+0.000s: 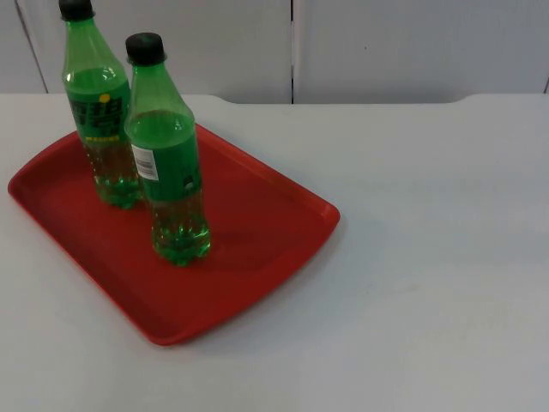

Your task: Place the bottle upright on the tray.

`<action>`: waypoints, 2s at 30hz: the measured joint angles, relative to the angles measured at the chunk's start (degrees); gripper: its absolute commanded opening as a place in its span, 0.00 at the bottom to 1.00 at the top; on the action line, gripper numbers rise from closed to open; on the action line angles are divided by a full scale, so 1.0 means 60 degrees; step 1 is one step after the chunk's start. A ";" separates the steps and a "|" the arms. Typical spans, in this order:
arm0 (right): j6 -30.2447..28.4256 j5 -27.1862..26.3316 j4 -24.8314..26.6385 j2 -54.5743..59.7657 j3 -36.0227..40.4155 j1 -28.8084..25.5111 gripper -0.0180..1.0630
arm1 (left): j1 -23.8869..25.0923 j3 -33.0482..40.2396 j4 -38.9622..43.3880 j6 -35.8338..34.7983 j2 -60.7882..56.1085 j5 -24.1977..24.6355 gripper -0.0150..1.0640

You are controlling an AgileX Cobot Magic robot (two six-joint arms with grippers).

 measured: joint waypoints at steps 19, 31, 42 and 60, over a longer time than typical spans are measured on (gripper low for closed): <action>0.0000 0.0000 0.0000 0.0000 0.0000 0.0000 0.99 | 0.0000 0.0000 0.0000 0.0000 0.0000 0.0000 0.99; 0.0000 0.0000 0.0000 0.0000 0.0000 0.0000 0.99 | 0.0000 0.0000 0.0000 0.0000 0.0000 0.0000 0.99; 0.0000 0.0000 0.0000 0.0000 0.0000 0.0000 0.99 | 0.0000 0.0000 0.0000 0.0000 0.0000 0.0000 0.99; -0.0016 0.0000 0.0000 0.0000 0.0000 0.0000 0.99 | 0.0346 0.0000 0.0000 0.0000 0.0000 0.0000 0.99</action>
